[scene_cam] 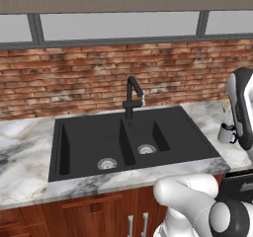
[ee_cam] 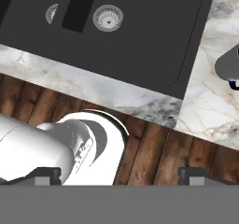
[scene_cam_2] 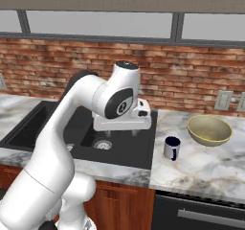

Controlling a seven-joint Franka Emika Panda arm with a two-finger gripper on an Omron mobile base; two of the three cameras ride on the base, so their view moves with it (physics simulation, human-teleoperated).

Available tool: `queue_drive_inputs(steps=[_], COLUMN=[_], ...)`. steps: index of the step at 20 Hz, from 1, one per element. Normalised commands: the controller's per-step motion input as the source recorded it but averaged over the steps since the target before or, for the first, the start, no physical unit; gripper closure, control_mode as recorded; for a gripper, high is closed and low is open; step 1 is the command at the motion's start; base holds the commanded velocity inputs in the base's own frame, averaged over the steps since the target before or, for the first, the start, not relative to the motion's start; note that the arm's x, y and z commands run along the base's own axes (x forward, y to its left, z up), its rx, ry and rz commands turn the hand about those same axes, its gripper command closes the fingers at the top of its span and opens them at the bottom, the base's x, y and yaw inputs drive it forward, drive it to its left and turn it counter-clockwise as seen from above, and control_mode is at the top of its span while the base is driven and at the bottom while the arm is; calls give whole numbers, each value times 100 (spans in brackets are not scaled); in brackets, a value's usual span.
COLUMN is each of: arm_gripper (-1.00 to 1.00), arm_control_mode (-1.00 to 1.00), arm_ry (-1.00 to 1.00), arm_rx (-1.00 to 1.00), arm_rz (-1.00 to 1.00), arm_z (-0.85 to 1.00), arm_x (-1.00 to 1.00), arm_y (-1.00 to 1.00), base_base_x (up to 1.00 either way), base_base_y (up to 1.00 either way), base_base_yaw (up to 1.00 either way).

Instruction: Pick the mug and place it in the sink. Pick the bowl and place it in the open cabinet and then close the cabinet.

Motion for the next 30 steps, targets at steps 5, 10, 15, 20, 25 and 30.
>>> queue_drive_inputs(steps=[5, 10, 15, 20, 25, 30], arm_gripper=[-100, -100, -100, -100, -100, -100], arm_control_mode=[-100, -100, -100, -100, -100, -100], arm_ry=[3, 10, 7, 0, 0, 0], arm_rx=[0, 0, 0, 0, 0, 3], arm_rz=[6, 3, 3, 7, 9, 8], arm_z=[-18, -25, -27, -21, -27, -34], arm_x=[-10, 0, 4, 1, 7, 21], arm_y=[-49, -41, -35, -35, -27, -3], base_base_x=[0, 0, 0, 0, 0, 0], base_base_y=[0, 0, 0, 0, 0, 0], base_base_yaw=[0, 0, 0, 0, 0, 0])
